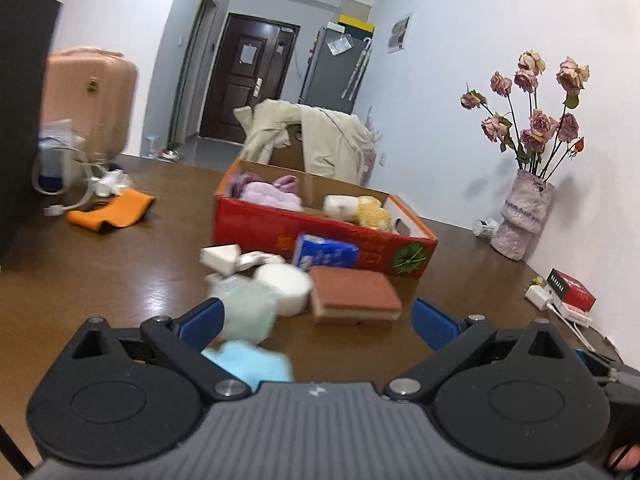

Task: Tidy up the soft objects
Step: 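Withdraw both grippers from the box back toward the loose items, then close both grippers on the brown-and-cream sponge block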

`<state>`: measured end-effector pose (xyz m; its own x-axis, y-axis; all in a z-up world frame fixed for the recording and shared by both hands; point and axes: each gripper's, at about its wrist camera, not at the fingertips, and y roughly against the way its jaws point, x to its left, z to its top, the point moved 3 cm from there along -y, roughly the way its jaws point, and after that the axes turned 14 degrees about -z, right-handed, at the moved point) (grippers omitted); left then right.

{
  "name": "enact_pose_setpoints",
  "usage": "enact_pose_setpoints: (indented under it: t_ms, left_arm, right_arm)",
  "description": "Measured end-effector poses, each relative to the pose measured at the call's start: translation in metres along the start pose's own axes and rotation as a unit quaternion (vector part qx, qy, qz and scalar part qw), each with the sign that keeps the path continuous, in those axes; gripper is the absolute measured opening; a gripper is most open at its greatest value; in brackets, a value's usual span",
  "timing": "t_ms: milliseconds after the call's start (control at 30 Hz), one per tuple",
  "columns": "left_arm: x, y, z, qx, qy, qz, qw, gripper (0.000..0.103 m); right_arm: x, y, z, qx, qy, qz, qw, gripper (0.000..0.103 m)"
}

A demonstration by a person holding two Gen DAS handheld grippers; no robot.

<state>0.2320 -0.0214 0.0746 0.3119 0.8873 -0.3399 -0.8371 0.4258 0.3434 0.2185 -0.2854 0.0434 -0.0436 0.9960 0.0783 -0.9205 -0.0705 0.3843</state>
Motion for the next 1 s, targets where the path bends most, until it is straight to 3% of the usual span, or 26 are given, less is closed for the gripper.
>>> enact_pose_setpoints:
  t_ms: [133, 200, 300, 467, 533, 600, 667, 700, 900, 1000]
  left_arm:
    - [-0.008, -0.051, 0.008, 0.022, -0.014, -0.005, 0.9997, 0.094]
    - [-0.007, -0.08, 0.01, 0.051, -0.012, -0.008, 0.9986, 0.077]
    - [0.004, -0.114, 0.011, 0.083, 0.022, -0.016, 0.9962, 0.066]
    - [0.022, -0.143, 0.005, 0.101, 0.055, -0.01, 0.9932, 0.061]
    - [0.029, -0.147, 0.003, 0.106, 0.064, -0.01, 0.9923, 0.055]
    - [0.033, -0.148, 0.002, 0.105, 0.073, -0.017, 0.9917, 0.043]
    - [0.035, -0.148, 0.001, 0.103, 0.079, -0.032, 0.9911, 0.038]
    - [0.035, -0.148, -0.001, 0.1, 0.081, -0.036, 0.9911, 0.038]
    - [0.043, -0.15, -0.003, 0.09, 0.101, -0.05, 0.9895, 0.037]
    - [0.048, -0.152, -0.004, 0.086, 0.122, -0.049, 0.9876, 0.044]
  right_arm:
    - [0.005, -0.035, 0.017, 0.0, 0.016, 0.013, 1.0, 0.092]
    - [0.006, -0.057, 0.024, 0.01, 0.014, 0.016, 1.0, 0.087]
    - [0.005, -0.096, 0.033, 0.048, -0.015, 0.032, 0.998, 0.083]
    - [0.0, -0.154, 0.038, 0.103, -0.089, 0.052, 0.989, 0.082]
    - [0.003, -0.17, 0.037, 0.115, -0.096, 0.062, 0.987, 0.07]
    - [0.007, -0.181, 0.034, 0.128, -0.105, 0.077, 0.983, 0.048]
    - [0.011, -0.188, 0.031, 0.137, -0.11, 0.081, 0.981, 0.034]
    - [0.013, -0.189, 0.029, 0.138, -0.105, 0.088, 0.981, 0.029]
    - [0.017, -0.186, 0.024, 0.126, -0.097, 0.105, 0.982, 0.028]
    - [0.012, -0.189, 0.024, 0.135, -0.113, 0.116, 0.978, 0.029]
